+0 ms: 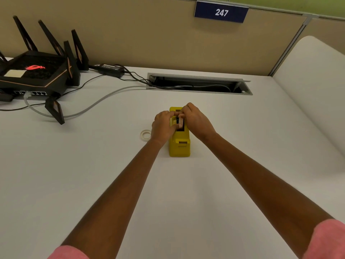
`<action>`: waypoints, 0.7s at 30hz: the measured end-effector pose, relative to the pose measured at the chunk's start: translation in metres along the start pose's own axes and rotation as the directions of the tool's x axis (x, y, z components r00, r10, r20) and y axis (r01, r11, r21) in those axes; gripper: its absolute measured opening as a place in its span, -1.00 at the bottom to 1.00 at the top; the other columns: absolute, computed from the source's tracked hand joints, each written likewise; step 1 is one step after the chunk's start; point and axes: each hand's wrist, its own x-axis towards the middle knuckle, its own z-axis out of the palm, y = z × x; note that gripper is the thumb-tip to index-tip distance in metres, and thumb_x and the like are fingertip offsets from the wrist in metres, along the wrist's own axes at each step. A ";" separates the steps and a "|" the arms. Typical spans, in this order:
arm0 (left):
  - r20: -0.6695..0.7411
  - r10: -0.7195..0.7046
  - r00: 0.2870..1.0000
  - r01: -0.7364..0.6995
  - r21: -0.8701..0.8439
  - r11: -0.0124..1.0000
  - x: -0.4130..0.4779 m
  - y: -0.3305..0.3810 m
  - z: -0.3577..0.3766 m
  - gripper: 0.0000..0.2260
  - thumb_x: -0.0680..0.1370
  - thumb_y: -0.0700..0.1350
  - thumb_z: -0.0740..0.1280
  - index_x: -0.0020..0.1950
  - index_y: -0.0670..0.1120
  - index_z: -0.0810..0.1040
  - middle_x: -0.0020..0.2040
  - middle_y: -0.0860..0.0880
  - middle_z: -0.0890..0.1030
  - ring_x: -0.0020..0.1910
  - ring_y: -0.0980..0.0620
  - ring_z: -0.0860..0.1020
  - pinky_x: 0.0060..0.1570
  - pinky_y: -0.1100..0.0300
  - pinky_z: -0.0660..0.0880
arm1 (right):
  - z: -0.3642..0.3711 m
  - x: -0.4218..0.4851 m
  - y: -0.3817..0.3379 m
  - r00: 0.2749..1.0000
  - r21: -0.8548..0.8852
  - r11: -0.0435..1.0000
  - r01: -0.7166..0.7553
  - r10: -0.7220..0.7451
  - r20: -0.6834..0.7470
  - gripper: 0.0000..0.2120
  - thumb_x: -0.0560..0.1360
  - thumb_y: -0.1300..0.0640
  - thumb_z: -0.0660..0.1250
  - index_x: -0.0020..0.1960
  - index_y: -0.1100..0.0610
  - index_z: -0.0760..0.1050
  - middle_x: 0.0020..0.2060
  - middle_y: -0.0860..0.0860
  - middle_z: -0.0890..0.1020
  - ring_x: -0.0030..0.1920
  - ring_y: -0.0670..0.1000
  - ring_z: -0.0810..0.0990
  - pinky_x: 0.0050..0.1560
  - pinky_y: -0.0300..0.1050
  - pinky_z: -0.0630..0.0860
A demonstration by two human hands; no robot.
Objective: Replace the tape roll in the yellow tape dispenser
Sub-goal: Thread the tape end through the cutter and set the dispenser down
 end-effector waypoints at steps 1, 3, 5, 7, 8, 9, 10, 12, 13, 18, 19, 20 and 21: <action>0.000 0.001 1.000 -0.001 -0.001 1.000 0.000 0.000 0.000 -0.63 0.45 -0.09 0.36 0.25 -0.08 0.45 0.32 -0.15 0.45 0.34 -0.15 0.32 0.24 -0.03 0.32 | -0.001 0.002 -0.001 0.999 0.051 0.998 -0.031 0.031 -0.003 -0.78 0.53 0.20 0.18 0.10 0.31 0.41 0.08 0.28 0.50 0.05 0.18 0.48 0.03 -0.05 0.46; 0.003 0.001 1.000 -0.001 -0.002 1.000 0.000 0.000 -0.001 -0.63 0.45 -0.09 0.36 0.24 -0.08 0.45 0.32 -0.15 0.45 0.34 -0.15 0.32 0.24 -0.03 0.33 | -0.004 0.002 0.001 0.998 0.133 0.989 -0.064 0.065 -0.004 -0.79 0.55 0.21 0.15 0.08 0.32 0.44 0.06 0.29 0.53 0.04 0.20 0.49 0.04 -0.04 0.44; 0.005 0.002 1.000 -0.002 -0.007 1.000 0.000 0.000 0.000 -0.62 0.45 -0.08 0.36 0.25 -0.08 0.45 0.32 -0.15 0.45 0.34 -0.15 0.32 0.24 -0.04 0.32 | -0.008 -0.002 0.004 0.999 0.171 0.984 -0.051 0.052 -0.004 -0.78 0.54 0.21 0.16 0.07 0.32 0.47 0.05 0.28 0.56 0.04 0.20 0.52 0.04 -0.04 0.45; 0.003 0.005 1.000 -0.005 -0.020 1.000 -0.001 0.000 0.000 -0.62 0.45 -0.08 0.36 0.25 -0.07 0.45 0.32 -0.15 0.45 0.34 -0.15 0.31 0.24 -0.04 0.32 | -0.011 -0.005 0.006 1.000 0.180 0.983 -0.021 0.023 -0.009 -0.80 0.52 0.21 0.21 0.06 0.30 0.50 0.04 0.27 0.58 0.03 0.19 0.54 0.04 -0.03 0.47; 0.002 0.007 1.000 -0.006 -0.026 1.000 -0.001 0.000 -0.001 -0.62 0.45 -0.08 0.36 0.25 -0.06 0.45 0.32 -0.15 0.45 0.35 -0.15 0.31 0.25 -0.04 0.31 | -0.012 -0.006 0.006 1.000 0.176 0.984 -0.010 0.011 -0.008 -0.81 0.51 0.22 0.23 0.05 0.30 0.50 0.03 0.26 0.59 0.02 0.19 0.55 0.03 -0.02 0.47; 0.001 0.007 1.000 -0.007 -0.031 1.000 -0.001 0.000 -0.001 -0.62 0.45 -0.08 0.37 0.25 -0.06 0.45 0.32 -0.15 0.45 0.35 -0.14 0.31 0.25 -0.05 0.31 | -0.013 -0.006 0.006 1.000 0.170 0.986 0.000 0.001 -0.003 -0.81 0.51 0.22 0.23 0.04 0.30 0.51 0.02 0.26 0.60 0.01 0.19 0.55 0.03 -0.01 0.48; 0.001 0.007 1.000 -0.007 -0.033 0.999 -0.001 0.000 -0.001 -0.62 0.45 -0.08 0.37 0.25 -0.05 0.45 0.32 -0.14 0.45 0.35 -0.14 0.31 0.26 -0.05 0.31 | -0.013 -0.007 0.006 1.000 0.160 0.987 0.009 -0.011 0.007 -0.82 0.51 0.22 0.22 0.03 0.31 0.51 0.02 0.26 0.60 0.01 0.20 0.56 0.03 0.00 0.49; 0.001 0.006 1.000 -0.006 -0.032 0.999 -0.001 0.000 -0.001 -0.62 0.44 -0.08 0.37 0.26 -0.05 0.45 0.33 -0.14 0.45 0.35 -0.14 0.31 0.26 -0.05 0.31 | -0.014 -0.006 0.005 0.999 0.133 0.991 0.027 -0.031 0.025 -0.81 0.53 0.22 0.20 0.03 0.31 0.49 0.01 0.27 0.59 0.00 0.21 0.55 0.02 0.02 0.49; 0.002 0.006 1.000 -0.006 -0.026 1.000 -0.001 0.000 -0.002 -0.61 0.45 -0.08 0.37 0.26 -0.05 0.45 0.33 -0.14 0.45 0.35 -0.14 0.31 0.26 -0.05 0.31 | -0.014 -0.006 0.005 0.999 0.118 0.992 0.037 -0.040 0.028 -0.80 0.53 0.21 0.19 0.03 0.32 0.48 0.01 0.27 0.59 -0.01 0.21 0.55 0.01 0.02 0.49; 0.008 0.006 1.000 -0.006 0.008 1.000 -0.001 0.001 -0.002 -0.61 0.46 -0.07 0.36 0.26 -0.07 0.44 0.33 -0.15 0.44 0.35 -0.15 0.31 0.26 -0.04 0.32 | -0.014 -0.002 0.005 0.994 0.011 0.995 0.097 -0.098 0.058 -0.76 0.56 0.17 0.14 0.09 0.32 0.44 0.04 0.28 0.55 -0.01 0.19 0.53 -0.04 -0.03 0.47; 0.007 0.005 1.000 -0.005 0.009 1.000 -0.001 0.001 -0.001 -0.62 0.46 -0.07 0.36 0.26 -0.07 0.44 0.33 -0.15 0.45 0.34 -0.15 0.31 0.25 -0.04 0.32 | -0.013 -0.002 0.006 0.991 -0.018 0.992 0.121 -0.120 0.064 -0.76 0.56 0.17 0.13 0.09 0.32 0.43 0.04 0.27 0.55 -0.01 0.19 0.52 -0.05 -0.03 0.47; 0.006 0.004 1.000 -0.004 0.011 1.000 -0.001 0.001 -0.001 -0.62 0.46 -0.06 0.35 0.26 -0.08 0.44 0.33 -0.15 0.45 0.34 -0.15 0.31 0.25 -0.04 0.32 | -0.012 -0.002 0.006 0.988 -0.047 0.988 0.146 -0.143 0.065 -0.76 0.56 0.17 0.12 0.10 0.33 0.42 0.03 0.28 0.54 -0.01 0.18 0.52 -0.05 -0.03 0.47; 0.006 0.003 1.000 -0.003 0.013 1.000 -0.001 0.001 -0.001 -0.62 0.46 -0.06 0.35 0.26 -0.08 0.44 0.32 -0.15 0.45 0.34 -0.15 0.32 0.25 -0.04 0.32 | -0.012 -0.002 0.007 0.984 -0.073 0.983 0.169 -0.164 0.066 -0.76 0.56 0.18 0.12 0.10 0.33 0.41 0.03 0.28 0.54 -0.01 0.19 0.52 -0.06 -0.02 0.48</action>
